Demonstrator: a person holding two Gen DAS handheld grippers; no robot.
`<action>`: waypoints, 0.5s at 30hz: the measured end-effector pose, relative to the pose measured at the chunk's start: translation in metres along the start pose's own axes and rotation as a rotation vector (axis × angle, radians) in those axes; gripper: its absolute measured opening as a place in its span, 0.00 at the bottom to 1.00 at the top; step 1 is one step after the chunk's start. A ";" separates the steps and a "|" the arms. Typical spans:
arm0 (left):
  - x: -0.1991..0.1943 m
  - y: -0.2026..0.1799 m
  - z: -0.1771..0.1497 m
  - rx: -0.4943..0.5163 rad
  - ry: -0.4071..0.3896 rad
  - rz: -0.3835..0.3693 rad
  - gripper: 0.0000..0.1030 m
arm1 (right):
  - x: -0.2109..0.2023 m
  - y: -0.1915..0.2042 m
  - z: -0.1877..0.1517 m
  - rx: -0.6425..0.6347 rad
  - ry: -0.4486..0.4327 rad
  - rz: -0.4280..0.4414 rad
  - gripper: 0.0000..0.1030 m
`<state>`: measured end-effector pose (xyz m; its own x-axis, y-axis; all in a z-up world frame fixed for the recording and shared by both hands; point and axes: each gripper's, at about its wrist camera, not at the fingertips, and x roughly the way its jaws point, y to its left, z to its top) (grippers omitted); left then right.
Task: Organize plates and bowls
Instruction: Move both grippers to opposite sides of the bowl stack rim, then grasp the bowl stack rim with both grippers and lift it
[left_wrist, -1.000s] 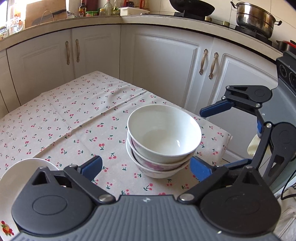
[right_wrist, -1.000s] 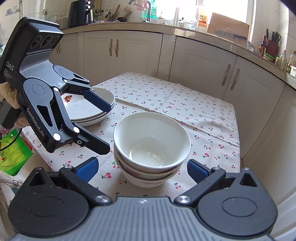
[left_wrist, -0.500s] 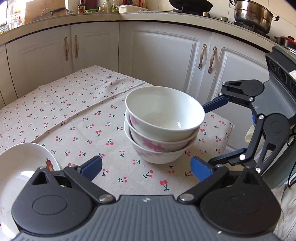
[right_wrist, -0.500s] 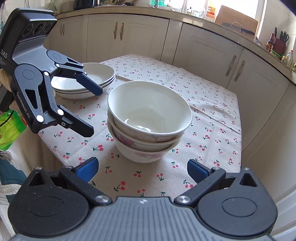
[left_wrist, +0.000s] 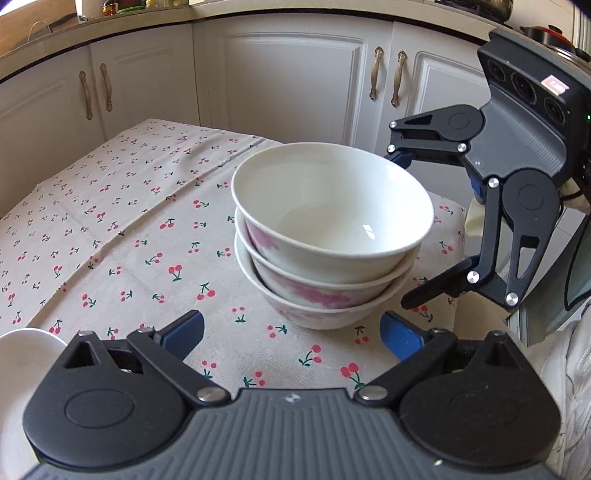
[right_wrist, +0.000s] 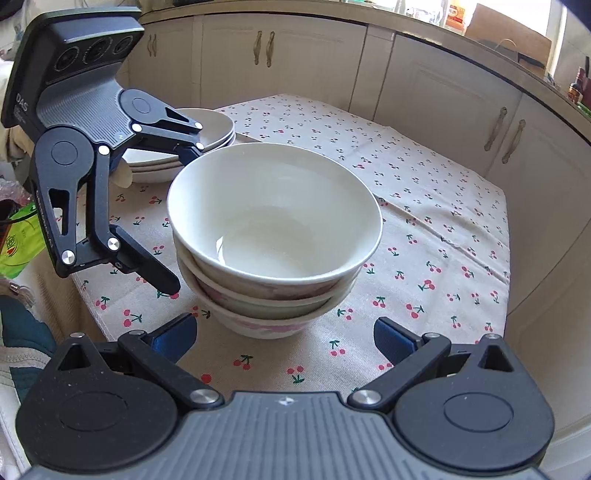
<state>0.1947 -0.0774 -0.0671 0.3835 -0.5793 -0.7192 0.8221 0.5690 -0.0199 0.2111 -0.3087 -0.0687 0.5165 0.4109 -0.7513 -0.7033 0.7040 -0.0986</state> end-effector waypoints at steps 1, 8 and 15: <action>0.002 0.001 0.001 0.007 0.004 -0.006 0.98 | 0.001 0.000 0.002 -0.015 0.001 0.010 1.00; 0.013 0.003 0.008 0.058 0.024 -0.050 0.98 | 0.010 -0.004 0.011 -0.100 0.024 0.043 1.00; 0.016 0.004 0.015 0.114 0.039 -0.092 0.95 | 0.015 -0.007 0.017 -0.154 0.041 0.090 1.00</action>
<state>0.2101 -0.0933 -0.0689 0.2897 -0.6019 -0.7442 0.8965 0.4430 -0.0094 0.2321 -0.2976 -0.0679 0.4299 0.4423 -0.7871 -0.8141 0.5669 -0.1260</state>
